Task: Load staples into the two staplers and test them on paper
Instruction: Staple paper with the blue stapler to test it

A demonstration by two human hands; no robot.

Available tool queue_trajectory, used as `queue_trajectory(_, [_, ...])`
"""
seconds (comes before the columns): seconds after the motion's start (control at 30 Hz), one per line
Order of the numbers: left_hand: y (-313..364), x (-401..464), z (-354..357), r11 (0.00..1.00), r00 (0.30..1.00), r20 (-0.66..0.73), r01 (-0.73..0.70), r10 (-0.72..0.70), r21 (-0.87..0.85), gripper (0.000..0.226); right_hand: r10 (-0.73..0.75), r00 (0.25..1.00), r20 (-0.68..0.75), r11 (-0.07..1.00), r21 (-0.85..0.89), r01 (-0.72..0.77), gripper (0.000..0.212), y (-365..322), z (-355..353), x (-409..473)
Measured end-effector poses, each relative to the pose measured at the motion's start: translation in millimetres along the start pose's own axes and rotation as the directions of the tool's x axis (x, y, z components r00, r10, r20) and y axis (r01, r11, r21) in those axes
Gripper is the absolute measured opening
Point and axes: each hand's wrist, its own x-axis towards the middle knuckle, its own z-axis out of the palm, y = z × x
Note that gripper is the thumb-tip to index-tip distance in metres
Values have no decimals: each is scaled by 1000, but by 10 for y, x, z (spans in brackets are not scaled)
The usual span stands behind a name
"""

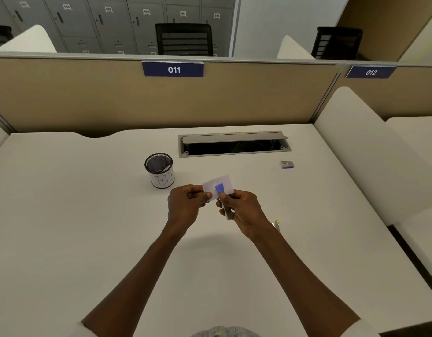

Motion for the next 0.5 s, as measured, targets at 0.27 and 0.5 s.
queue_trajectory(0.27, [-12,-3,13,1000,1000,-4,-7,7,-2,15,7,999,-45,1000,-9,-8,30,26,30,16])
queue_trajectory(0.5, [-58,17,45,1000,1000,-26,17,-17,14,20,22,994,-104,1000,11,-21,20,78,70,37])
